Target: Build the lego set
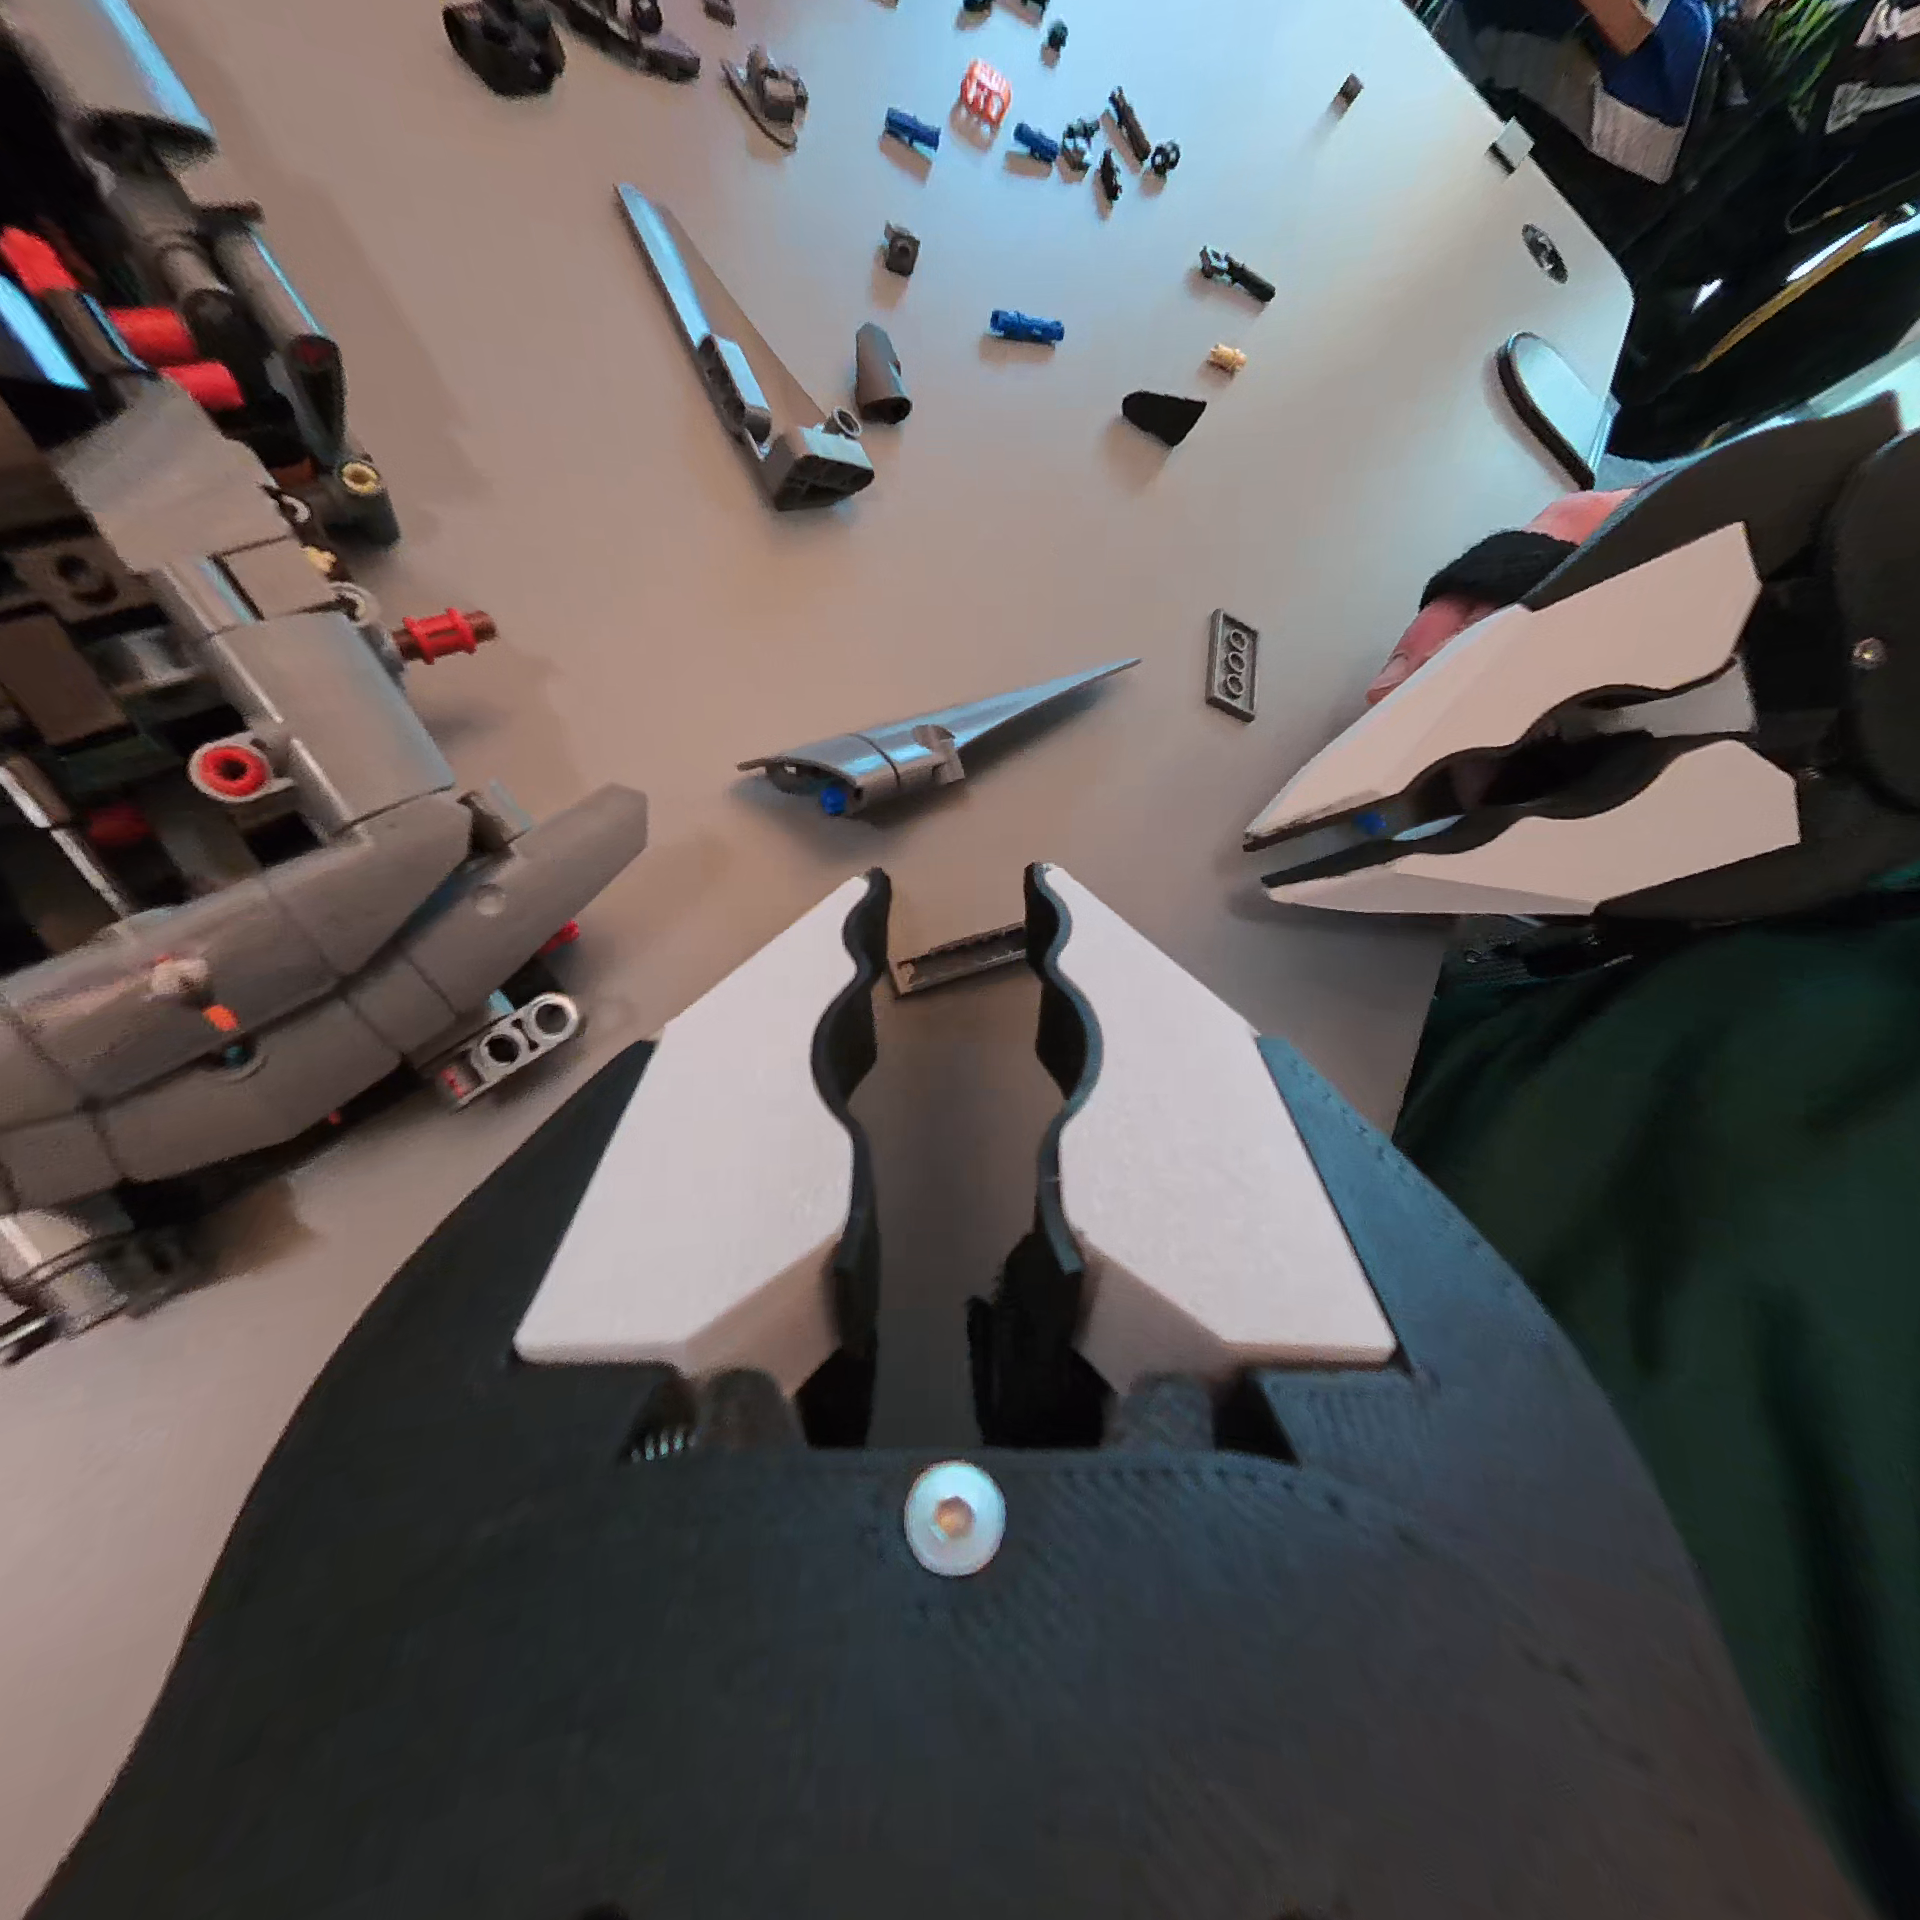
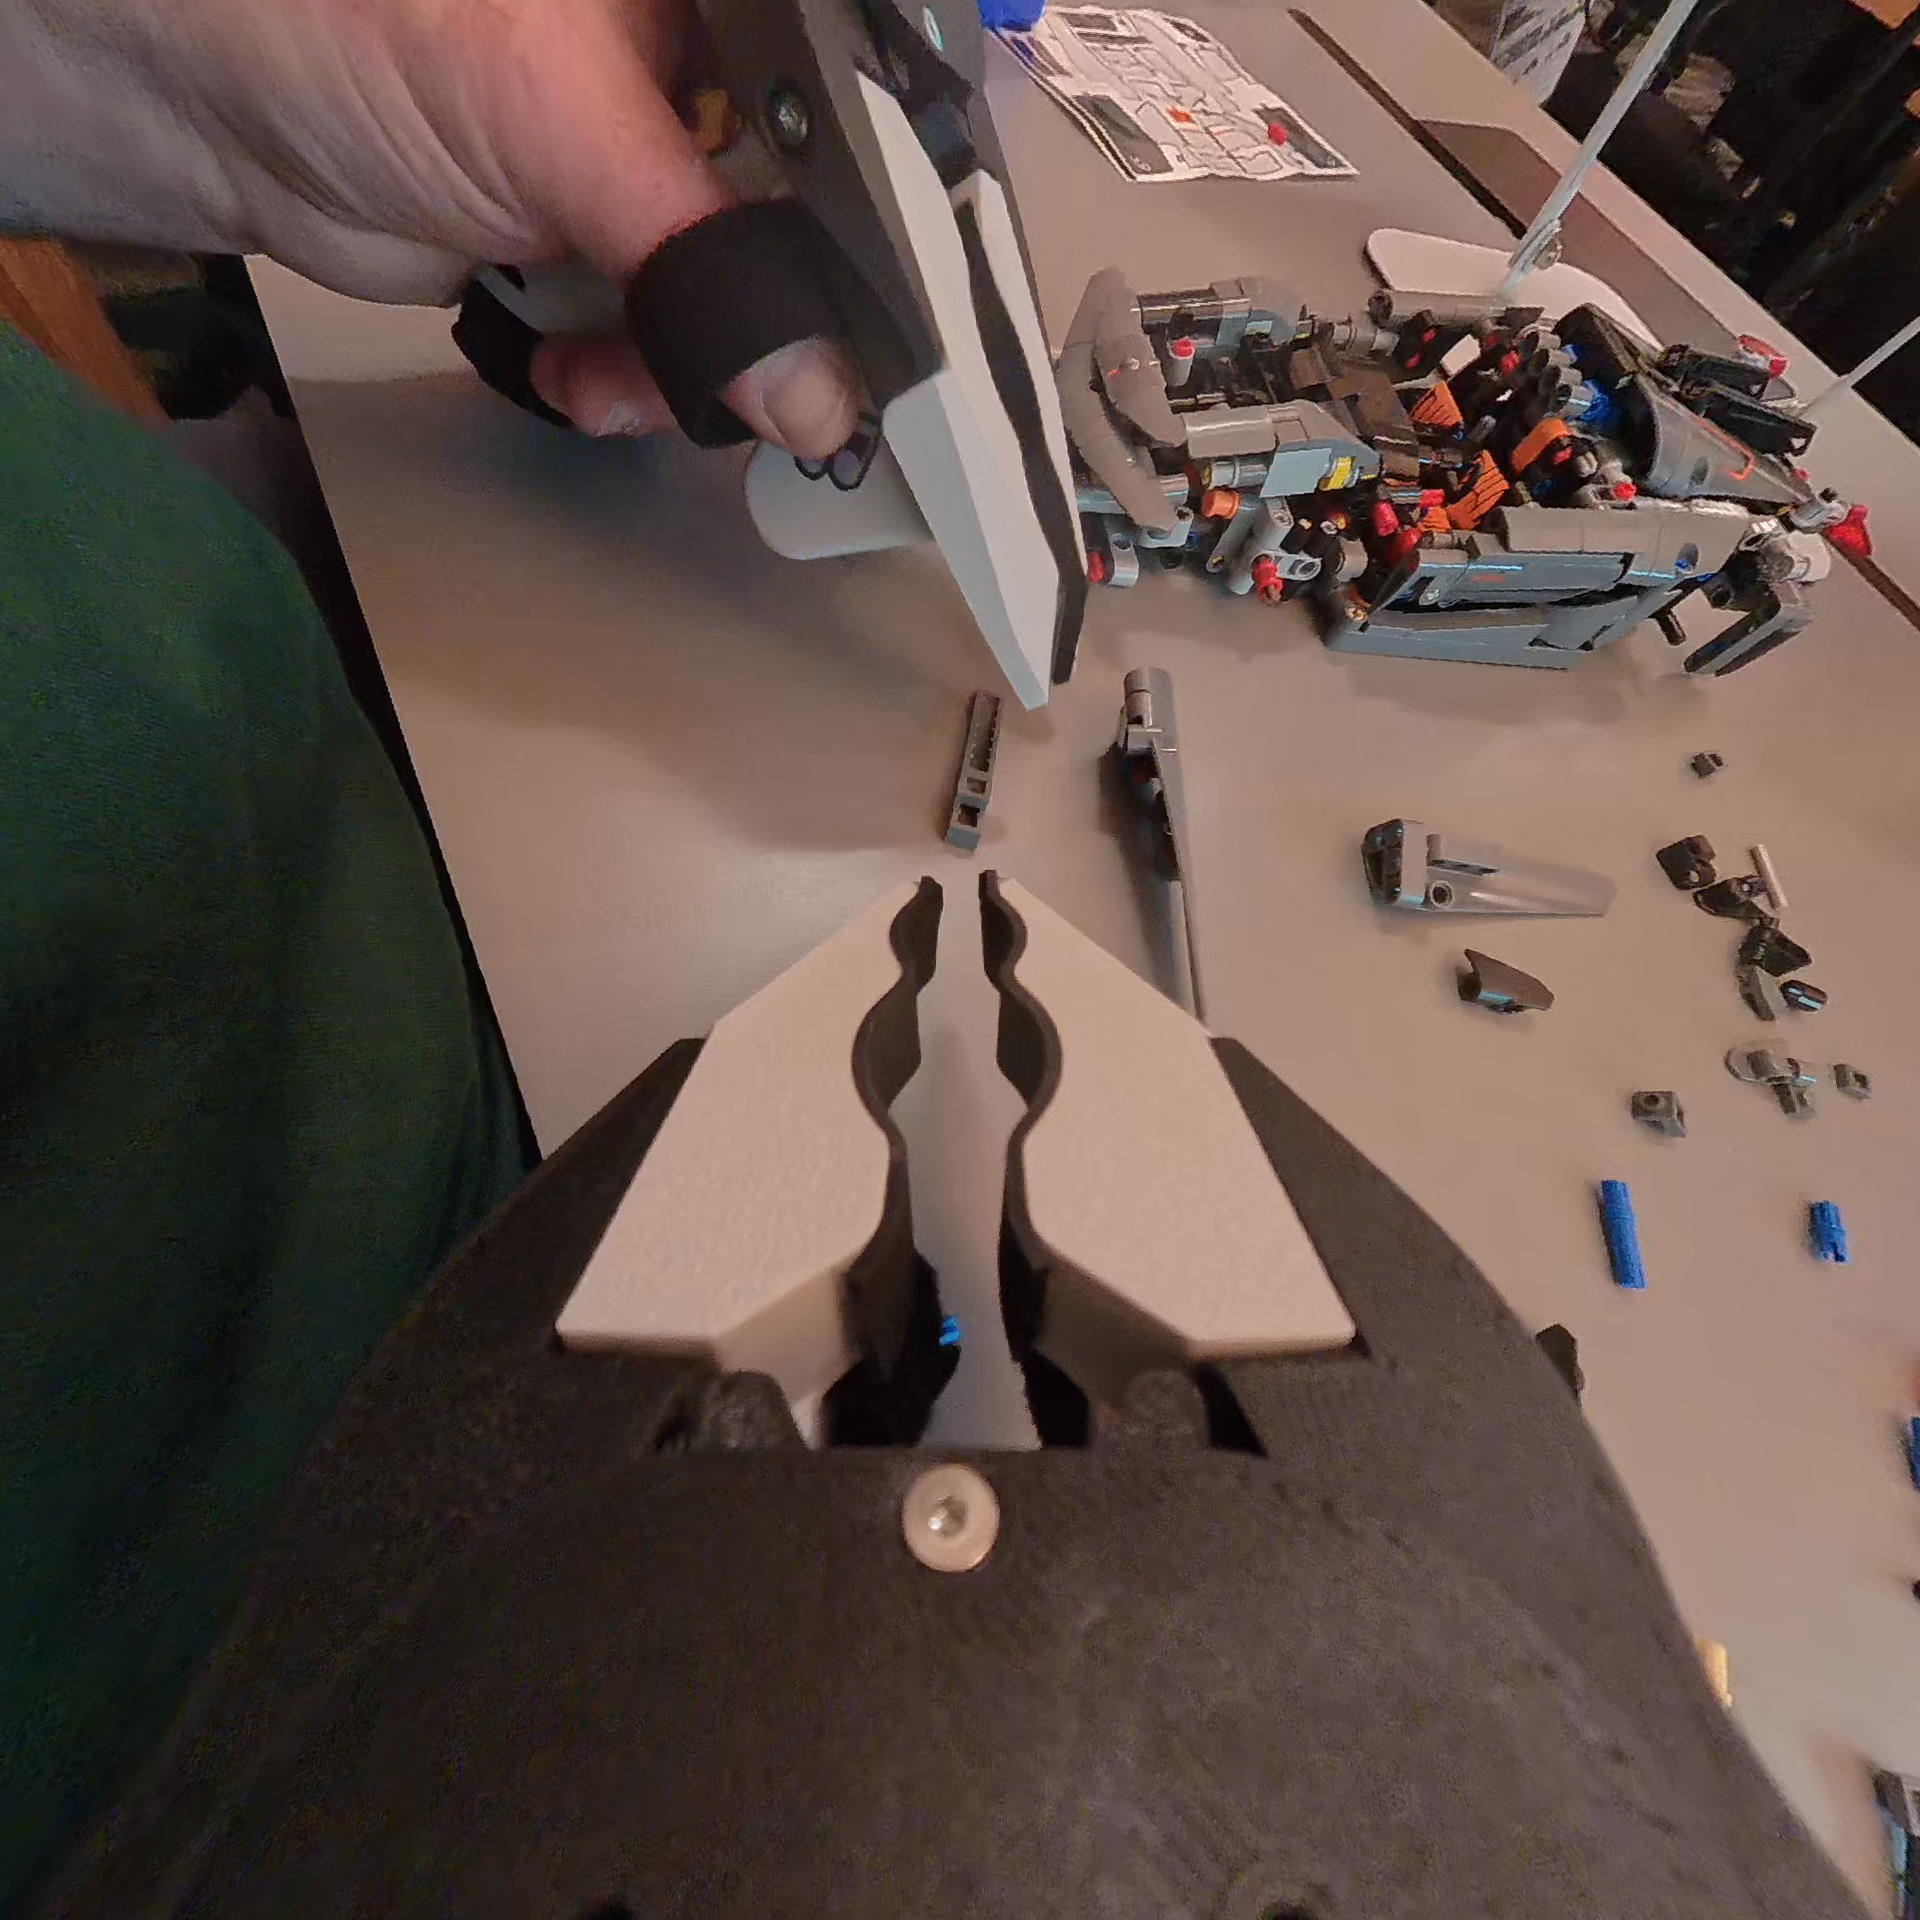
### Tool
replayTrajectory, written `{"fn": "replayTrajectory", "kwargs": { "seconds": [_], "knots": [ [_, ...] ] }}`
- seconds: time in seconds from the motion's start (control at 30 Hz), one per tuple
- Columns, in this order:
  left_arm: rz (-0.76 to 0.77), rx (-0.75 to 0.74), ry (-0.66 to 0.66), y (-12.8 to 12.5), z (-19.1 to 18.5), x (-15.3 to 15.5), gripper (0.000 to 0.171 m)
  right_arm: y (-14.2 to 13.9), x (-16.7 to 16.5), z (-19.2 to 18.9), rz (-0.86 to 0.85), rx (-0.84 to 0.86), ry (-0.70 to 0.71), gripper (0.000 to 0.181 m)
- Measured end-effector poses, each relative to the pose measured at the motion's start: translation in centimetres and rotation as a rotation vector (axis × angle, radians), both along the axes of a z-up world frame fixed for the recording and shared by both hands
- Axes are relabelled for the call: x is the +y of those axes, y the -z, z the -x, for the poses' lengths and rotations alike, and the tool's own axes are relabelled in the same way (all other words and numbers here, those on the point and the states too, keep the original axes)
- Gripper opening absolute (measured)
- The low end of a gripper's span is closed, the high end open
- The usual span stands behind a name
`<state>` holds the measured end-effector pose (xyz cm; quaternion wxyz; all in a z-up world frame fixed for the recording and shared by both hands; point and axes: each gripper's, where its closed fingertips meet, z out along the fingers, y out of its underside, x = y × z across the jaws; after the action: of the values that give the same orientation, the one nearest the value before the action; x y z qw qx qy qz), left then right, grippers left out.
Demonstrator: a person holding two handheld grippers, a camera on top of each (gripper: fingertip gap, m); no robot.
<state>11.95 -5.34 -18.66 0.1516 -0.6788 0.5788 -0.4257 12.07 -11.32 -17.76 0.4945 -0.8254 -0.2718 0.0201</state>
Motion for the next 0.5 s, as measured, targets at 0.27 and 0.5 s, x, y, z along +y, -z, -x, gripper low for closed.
{"fn": "replayTrajectory", "kwargs": {
  "seconds": [0.27,0.5],
  "knots": [
    [-0.108,-0.106,-0.029,-1.9,1.8,1.7,0.027,-2.4,1.1,-2.9,-0.102,0.039,0.094,0.013],
    [-0.265,-0.191,-0.063,-3.5,4.3,3.3,0.035,-5.0,3.9,-7.9,-0.189,0.049,0.252,0.04]
  ]
}}
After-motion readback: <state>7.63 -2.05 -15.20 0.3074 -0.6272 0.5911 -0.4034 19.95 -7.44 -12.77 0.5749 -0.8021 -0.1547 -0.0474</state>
